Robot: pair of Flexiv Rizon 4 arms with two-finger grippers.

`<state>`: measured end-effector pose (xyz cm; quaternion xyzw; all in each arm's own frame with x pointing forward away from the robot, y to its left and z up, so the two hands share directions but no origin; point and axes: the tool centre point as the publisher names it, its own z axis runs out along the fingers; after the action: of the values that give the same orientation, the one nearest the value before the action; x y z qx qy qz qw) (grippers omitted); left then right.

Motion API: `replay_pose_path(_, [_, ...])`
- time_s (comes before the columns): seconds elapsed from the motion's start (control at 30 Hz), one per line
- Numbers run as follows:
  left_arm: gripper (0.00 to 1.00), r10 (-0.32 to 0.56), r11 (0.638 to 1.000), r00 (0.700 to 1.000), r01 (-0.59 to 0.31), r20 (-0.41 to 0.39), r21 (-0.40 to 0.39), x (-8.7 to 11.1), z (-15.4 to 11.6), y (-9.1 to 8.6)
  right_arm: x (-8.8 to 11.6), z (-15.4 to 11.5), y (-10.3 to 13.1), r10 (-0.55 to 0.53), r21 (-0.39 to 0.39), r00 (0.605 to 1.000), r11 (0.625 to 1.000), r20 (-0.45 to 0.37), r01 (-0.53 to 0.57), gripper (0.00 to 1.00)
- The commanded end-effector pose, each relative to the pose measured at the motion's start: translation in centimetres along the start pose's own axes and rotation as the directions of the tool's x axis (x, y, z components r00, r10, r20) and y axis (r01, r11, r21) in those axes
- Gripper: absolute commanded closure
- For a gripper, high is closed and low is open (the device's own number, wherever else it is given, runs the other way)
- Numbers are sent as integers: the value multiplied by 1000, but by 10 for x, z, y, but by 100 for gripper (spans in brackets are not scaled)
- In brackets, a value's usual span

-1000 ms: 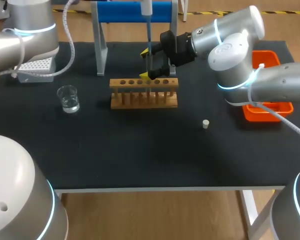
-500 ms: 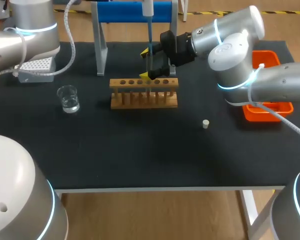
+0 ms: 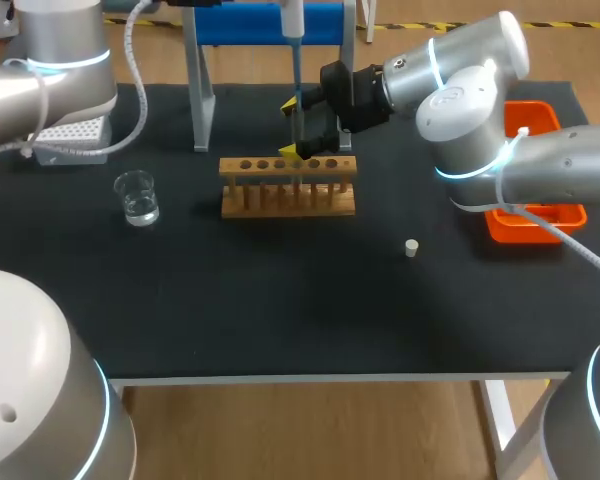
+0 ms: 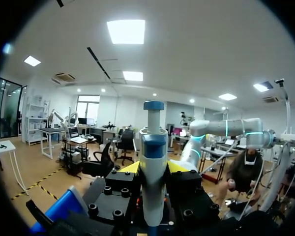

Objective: Invert the test tube, pick up the pipette, mount the tip to pipette, aspirate from beaker and dispense into the tube, eject the tip, return the pipette, and cap with the stopper.

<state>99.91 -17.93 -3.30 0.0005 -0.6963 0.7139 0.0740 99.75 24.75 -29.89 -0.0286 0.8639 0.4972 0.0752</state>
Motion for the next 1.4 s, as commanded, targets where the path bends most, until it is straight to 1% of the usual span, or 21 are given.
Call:
replay_pose_path(0.03, [100,-1,1000,1000,1,12,-3,5,-3,-1,-1,-1,0,0,3,1000,1000,-4,0,0])
replay_pose_path(0.3, [100,7,1000,1000,-6,24,-19,2,-4,2,-1,-1,0,0,3,1000,1000,-4,0,0])
replay_pose_path(0.53, [100,58,998,998,-58,3,-13,1,-3,6,-1,-1,0,0,3,1000,1000,-4,0,0])
replay_pose_path(1.4, [100,75,997,997,-76,-12,-17,1,-1,24,-1,-1,0,0,3,1000,1000,-4,0,0])
